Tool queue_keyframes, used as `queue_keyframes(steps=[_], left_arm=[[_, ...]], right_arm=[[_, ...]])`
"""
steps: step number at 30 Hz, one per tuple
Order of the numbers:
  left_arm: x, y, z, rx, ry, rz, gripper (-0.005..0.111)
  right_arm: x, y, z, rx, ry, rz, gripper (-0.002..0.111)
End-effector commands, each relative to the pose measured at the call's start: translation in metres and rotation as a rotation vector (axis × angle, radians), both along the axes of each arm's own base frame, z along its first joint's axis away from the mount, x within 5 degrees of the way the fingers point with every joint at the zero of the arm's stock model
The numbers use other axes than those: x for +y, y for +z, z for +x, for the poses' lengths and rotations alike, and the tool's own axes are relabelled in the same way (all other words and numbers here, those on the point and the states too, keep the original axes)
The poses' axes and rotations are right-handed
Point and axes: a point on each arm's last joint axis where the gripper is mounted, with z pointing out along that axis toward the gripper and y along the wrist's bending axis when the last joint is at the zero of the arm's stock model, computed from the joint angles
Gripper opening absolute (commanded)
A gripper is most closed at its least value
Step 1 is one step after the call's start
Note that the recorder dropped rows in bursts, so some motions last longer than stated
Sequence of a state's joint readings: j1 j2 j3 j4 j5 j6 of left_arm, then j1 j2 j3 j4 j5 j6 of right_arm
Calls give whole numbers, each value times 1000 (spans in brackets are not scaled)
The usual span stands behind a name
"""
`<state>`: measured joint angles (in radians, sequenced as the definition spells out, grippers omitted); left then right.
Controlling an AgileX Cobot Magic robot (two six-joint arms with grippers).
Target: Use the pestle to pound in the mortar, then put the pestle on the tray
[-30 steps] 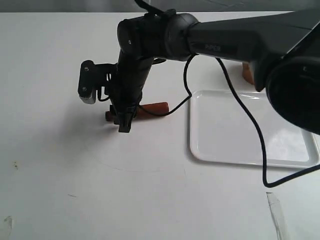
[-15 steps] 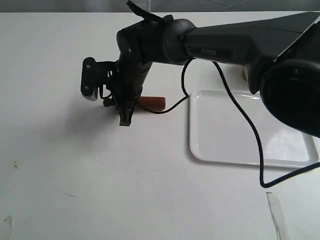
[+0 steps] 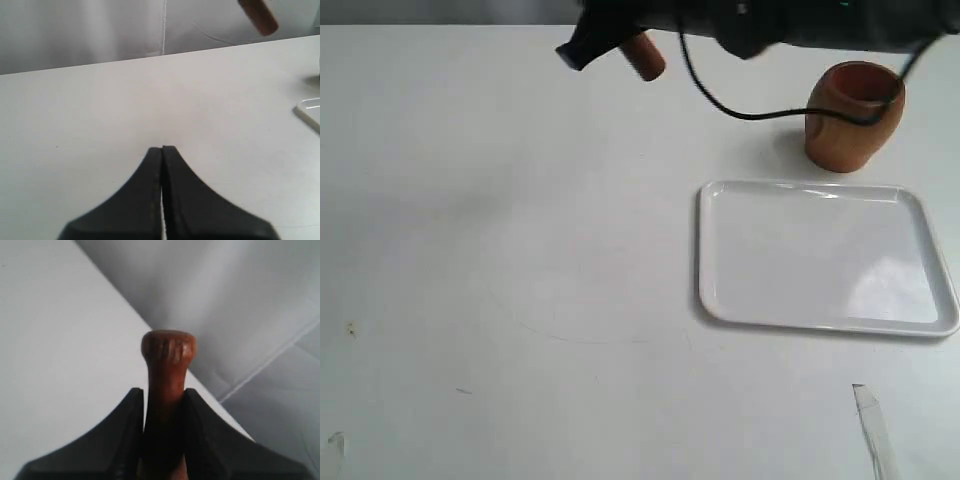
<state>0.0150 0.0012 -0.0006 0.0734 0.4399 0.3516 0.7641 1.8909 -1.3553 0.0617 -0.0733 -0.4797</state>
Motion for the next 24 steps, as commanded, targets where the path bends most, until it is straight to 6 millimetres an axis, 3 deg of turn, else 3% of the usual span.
queue_keyframes(steps=[1,7,11,17,24], left_arm=[[-1,0,0,-4,-6,-15,0],[-1,0,0,-4,-6,-15,0],[-1,0,0,-4,-6,-15,0],[-1,0,0,-4,-6,-15,0],[-1,0,0,-4,-6,-15,0]], right_arm=[[-65,15,-15,-140,-151,209,0],[-152,21,-35,-294,-367,463,0],[-191,8,-37,-288,-436,624,0],[-213,-21,-23,-267,-492,682,0],[-216,-60,-9,-242,-543,653,0]])
